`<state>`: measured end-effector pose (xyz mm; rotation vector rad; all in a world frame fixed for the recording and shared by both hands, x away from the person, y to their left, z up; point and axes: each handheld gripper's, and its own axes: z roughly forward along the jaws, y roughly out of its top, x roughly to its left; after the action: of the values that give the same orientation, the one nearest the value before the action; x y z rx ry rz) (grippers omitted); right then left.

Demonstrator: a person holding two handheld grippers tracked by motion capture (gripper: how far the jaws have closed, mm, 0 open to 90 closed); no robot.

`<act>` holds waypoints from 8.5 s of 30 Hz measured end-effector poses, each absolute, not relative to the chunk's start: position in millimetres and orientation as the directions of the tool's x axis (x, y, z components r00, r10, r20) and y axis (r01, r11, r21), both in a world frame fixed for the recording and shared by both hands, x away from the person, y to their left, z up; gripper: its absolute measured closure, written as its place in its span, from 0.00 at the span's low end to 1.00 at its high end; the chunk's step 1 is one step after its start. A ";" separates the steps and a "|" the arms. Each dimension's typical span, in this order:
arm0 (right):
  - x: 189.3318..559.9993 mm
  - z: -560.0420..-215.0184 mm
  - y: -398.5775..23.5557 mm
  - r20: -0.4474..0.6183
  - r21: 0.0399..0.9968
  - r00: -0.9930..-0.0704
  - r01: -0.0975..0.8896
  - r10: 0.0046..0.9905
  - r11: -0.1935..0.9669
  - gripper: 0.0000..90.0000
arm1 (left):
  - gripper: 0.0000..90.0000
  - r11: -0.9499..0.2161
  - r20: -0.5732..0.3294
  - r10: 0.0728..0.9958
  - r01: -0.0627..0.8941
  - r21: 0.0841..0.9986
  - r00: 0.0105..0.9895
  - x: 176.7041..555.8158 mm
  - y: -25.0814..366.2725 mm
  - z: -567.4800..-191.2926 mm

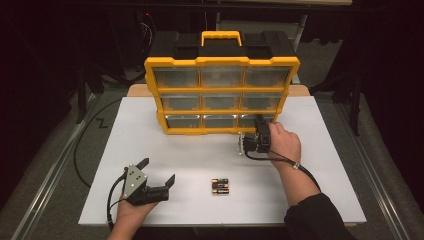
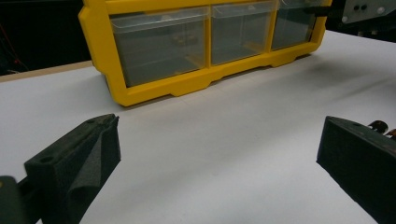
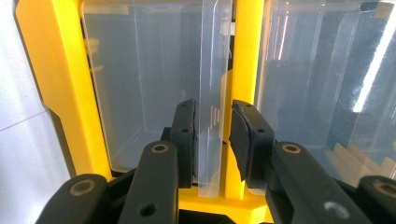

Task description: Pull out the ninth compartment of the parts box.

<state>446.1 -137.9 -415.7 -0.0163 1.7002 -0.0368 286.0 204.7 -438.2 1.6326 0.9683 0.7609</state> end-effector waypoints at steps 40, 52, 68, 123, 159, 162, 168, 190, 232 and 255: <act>447.2 -417.8 -138.2 -0.995 -0.017 -0.100 0.034 -0.013 0.999 0.89 | 0.00 -0.125 0.009 0.886 0.220 0.967 0.464 285.6 206.6 -438.5; 442.2 -416.5 -138.4 -0.994 -0.017 -0.107 0.032 -0.014 0.999 0.89 | 0.01 -0.120 0.005 0.887 0.220 0.968 0.461 285.3 207.3 -438.1; 424.7 -415.8 -139.3 -0.994 -0.003 -0.111 0.031 0.000 1.000 0.89 | 0.01 -0.124 0.009 0.886 0.218 0.968 0.464 285.2 206.7 -438.0; 392.1 -413.9 -138.2 -0.986 -0.046 -0.163 0.004 -0.044 0.999 0.87 | 0.01 -0.145 0.023 0.881 0.223 0.964 0.473 286.4 204.3 -440.4; 363.4 -416.8 -139.5 -0.989 -0.038 -0.146 -0.008 -0.038 0.999 0.87 | 0.01 -0.147 0.021 0.875 0.223 0.964 0.484 287.5 201.7 -441.0; 363.5 -416.3 -140.4 -0.989 -0.033 -0.145 -0.020 -0.036 0.999 0.86 | 0.01 -0.144 0.019 0.875 0.224 0.964 0.483 287.5 202.2 -440.8; 360.2 -415.3 -143.4 -0.988 -0.016 -0.155 -0.012 -0.017 1.000 0.70 | 0.01 -0.141 0.019 0.878 0.220 0.965 0.478 286.1 202.6 -439.9; 323.1 -444.1 -175.5 -0.974 0.002 -0.225 -0.029 -0.004 1.000 0.57 | 0.01 -0.147 0.025 0.875 0.216 0.965 0.484 286.1 202.6 -439.4; 324.5 -444.6 -183.2 -0.962 0.091 -0.261 -0.042 0.077 0.995 0.01 | 0.00 -0.171 0.040 0.870 0.224 0.959 0.492 288.0 199.4 -439.9; 332.2 -438.0 -192.2 -0.831 0.415 -0.370 0.084 0.416 0.906 0.01 | 0.01 -0.149 0.012 0.874 0.244 0.958 0.486 289.8 200.6 -440.8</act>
<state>332.2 -192.2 -438.0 0.3653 1.9333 0.3645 289.8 200.6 -440.8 1.6667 0.9700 0.7383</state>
